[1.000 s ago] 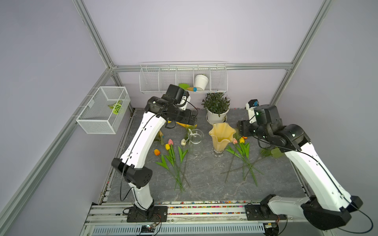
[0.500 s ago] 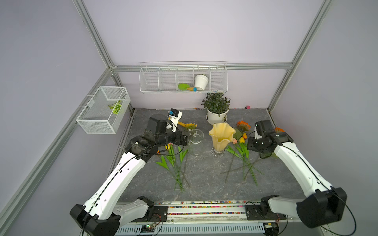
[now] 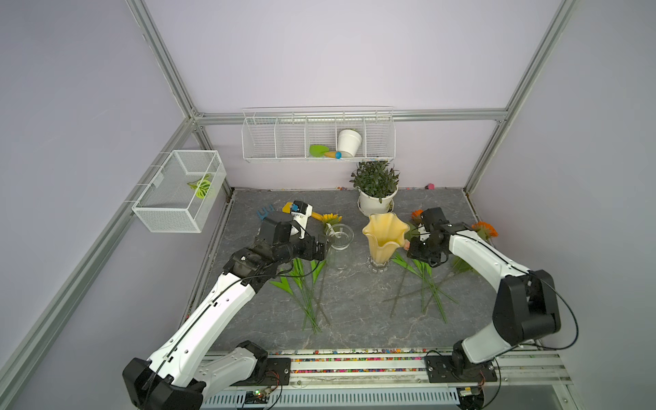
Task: Arrange the flowers in different vases according to their variety
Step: Pick up the flower at the center of the board.
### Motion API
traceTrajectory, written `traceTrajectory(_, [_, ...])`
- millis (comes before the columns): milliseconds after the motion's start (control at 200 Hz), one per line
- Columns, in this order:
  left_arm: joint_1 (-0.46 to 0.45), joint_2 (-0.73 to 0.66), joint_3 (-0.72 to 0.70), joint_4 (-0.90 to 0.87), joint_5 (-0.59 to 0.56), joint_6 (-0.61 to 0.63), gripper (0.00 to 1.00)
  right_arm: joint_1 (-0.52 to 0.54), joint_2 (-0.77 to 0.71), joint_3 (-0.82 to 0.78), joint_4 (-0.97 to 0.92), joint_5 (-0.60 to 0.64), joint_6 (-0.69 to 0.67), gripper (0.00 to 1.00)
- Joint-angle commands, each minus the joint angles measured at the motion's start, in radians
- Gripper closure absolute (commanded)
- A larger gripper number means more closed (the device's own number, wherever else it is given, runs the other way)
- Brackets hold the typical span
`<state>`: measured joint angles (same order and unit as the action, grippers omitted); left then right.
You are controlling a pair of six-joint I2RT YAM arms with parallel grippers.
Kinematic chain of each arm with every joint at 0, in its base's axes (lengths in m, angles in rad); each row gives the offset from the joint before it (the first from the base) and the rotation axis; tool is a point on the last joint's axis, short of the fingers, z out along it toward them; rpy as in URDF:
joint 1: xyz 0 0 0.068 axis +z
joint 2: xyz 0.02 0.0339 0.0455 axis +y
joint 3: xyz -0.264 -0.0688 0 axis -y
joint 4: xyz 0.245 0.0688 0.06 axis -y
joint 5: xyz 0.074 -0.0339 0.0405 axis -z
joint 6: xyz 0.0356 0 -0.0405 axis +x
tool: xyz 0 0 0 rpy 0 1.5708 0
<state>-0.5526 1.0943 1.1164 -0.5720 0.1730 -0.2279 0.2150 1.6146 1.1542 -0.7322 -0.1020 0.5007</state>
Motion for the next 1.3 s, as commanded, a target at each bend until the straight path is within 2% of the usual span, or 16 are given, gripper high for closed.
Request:
traceTrajectory(0, [0.001, -0.008, 0.001, 0.022, 0.014, -0.005, 0.0, 0.003, 0.063, 0.02, 0.041, 0.023, 0.043, 0.51])
traceTrajectory(315, [0.002, 0.016, 0.029, -0.011, 0.026, 0.016, 0.0, 0.006, 0.157, 0.025, 0.089, 0.039, 0.091, 0.54])
traceTrajectory(680, [0.002, 0.027, 0.046, -0.034, 0.011, 0.039, 0.0, 0.006, 0.219, 0.04, 0.124, 0.054, 0.105, 0.65])
traceTrajectory(960, [0.001, 0.032, 0.054, -0.048, 0.004, 0.048, 0.0, 0.006, 0.229, 0.05, 0.129, 0.063, 0.112, 0.81])
traceTrajectory(1135, [0.001, 0.026, 0.052, -0.051, 0.0, 0.052, 0.0, 0.006, 0.208, 0.047, 0.126, 0.08, 0.117, 1.0])
traceTrajectory(1295, [0.002, 0.018, 0.054, -0.051, -0.003, 0.06, 0.0, 0.006, 0.162, 0.047, 0.113, 0.111, 0.123, 1.0])
